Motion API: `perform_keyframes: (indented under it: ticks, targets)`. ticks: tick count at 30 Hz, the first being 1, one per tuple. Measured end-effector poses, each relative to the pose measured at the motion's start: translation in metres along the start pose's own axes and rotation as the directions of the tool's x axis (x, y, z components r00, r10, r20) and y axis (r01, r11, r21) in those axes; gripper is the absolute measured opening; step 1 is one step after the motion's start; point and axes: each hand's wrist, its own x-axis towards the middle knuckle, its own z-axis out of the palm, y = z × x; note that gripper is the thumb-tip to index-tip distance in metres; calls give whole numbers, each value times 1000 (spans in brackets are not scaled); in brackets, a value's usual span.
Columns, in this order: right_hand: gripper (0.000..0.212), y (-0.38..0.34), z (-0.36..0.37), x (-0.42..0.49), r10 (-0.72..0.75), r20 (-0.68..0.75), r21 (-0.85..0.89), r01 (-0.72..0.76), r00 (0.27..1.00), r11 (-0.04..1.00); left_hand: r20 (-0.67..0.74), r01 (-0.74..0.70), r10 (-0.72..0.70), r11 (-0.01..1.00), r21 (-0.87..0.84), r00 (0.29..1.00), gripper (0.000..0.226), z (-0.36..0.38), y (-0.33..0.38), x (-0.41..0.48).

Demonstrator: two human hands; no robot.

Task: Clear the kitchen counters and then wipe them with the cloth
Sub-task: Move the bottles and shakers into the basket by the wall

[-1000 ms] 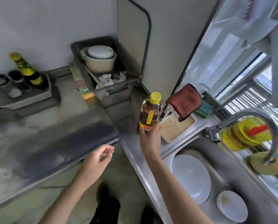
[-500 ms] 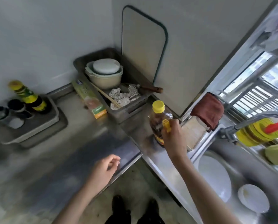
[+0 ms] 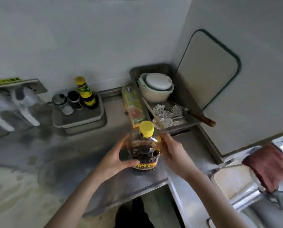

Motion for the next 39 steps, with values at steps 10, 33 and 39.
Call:
perform_keyframes:
  ticks: [10, 33, 39]
  targets:
    - [71, -6, 61, 104, -9, 210, 147, -23, 978, 989, -352, 44, -33, 999, 24, 936, 69, -58, -23, 41]
    - [102, 13, 147, 278, -1, -273, 233, 67, 962, 970, -529, 55, 424, 741, 670, 735, 27, -117, -102, 138]
    - [101, 12, 162, 310, -10, -393, 238, 113, 919, 965, -584, -4, 407, 823, 568, 702, 16, -124, -114, 153]
